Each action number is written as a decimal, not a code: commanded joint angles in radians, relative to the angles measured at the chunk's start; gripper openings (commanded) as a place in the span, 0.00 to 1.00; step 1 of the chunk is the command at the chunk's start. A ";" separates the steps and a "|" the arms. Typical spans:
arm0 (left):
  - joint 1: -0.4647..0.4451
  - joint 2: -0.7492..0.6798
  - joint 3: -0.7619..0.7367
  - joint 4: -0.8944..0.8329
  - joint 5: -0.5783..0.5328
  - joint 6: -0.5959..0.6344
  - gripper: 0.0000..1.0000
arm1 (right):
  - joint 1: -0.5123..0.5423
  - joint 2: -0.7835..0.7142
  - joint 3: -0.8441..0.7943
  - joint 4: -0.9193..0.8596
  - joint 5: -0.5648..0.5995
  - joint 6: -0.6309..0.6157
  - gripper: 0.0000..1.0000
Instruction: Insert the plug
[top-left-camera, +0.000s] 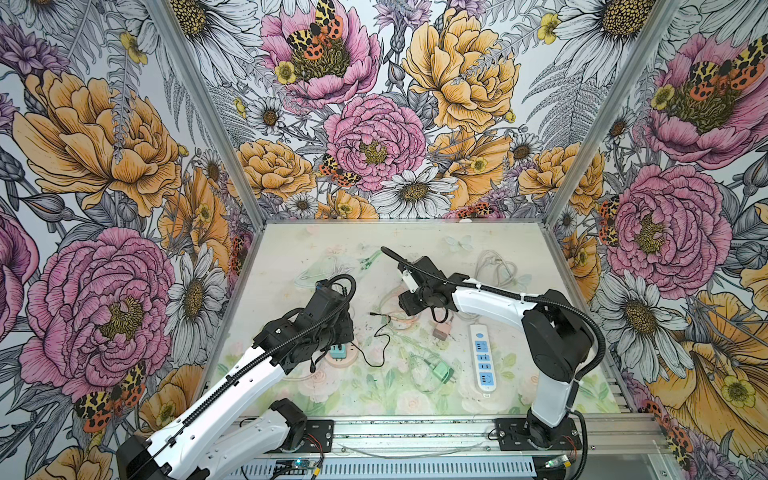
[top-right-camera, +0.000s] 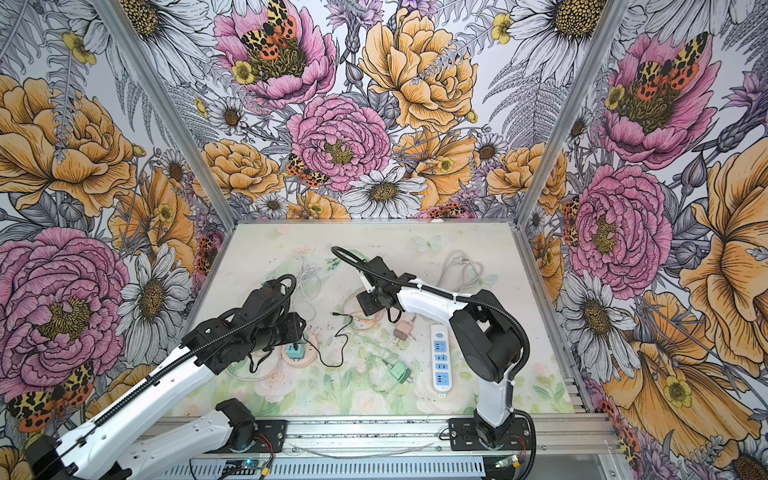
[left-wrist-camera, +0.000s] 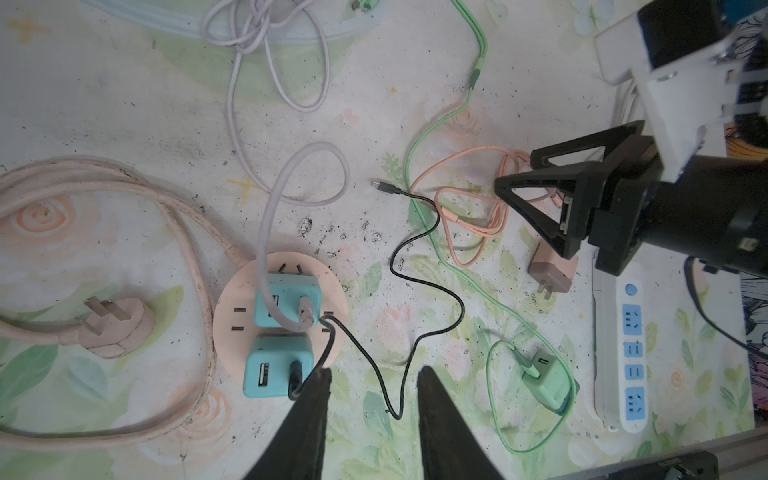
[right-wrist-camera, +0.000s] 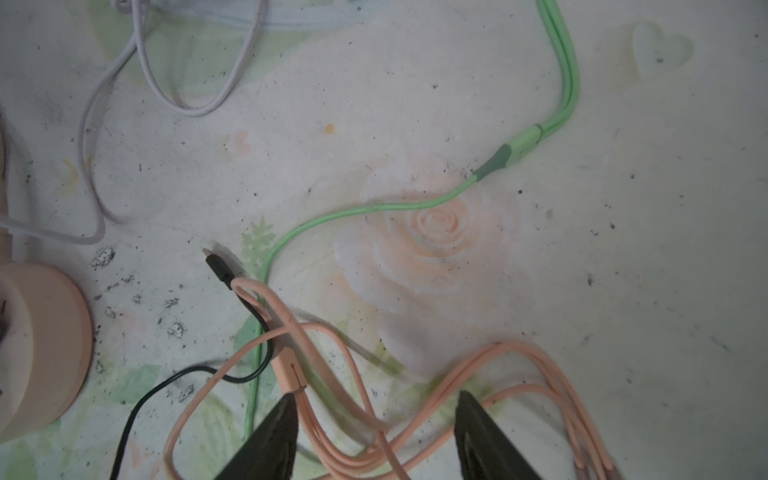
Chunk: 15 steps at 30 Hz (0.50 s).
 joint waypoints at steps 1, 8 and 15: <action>0.013 -0.016 -0.015 0.021 0.023 0.010 0.39 | 0.009 0.027 0.050 0.006 0.008 -0.018 0.61; 0.017 -0.035 -0.034 0.021 0.026 0.007 0.41 | 0.017 0.070 0.086 0.007 0.069 -0.024 0.59; 0.033 -0.078 -0.050 0.021 0.034 0.006 0.41 | 0.016 0.101 0.123 0.007 0.139 -0.050 0.11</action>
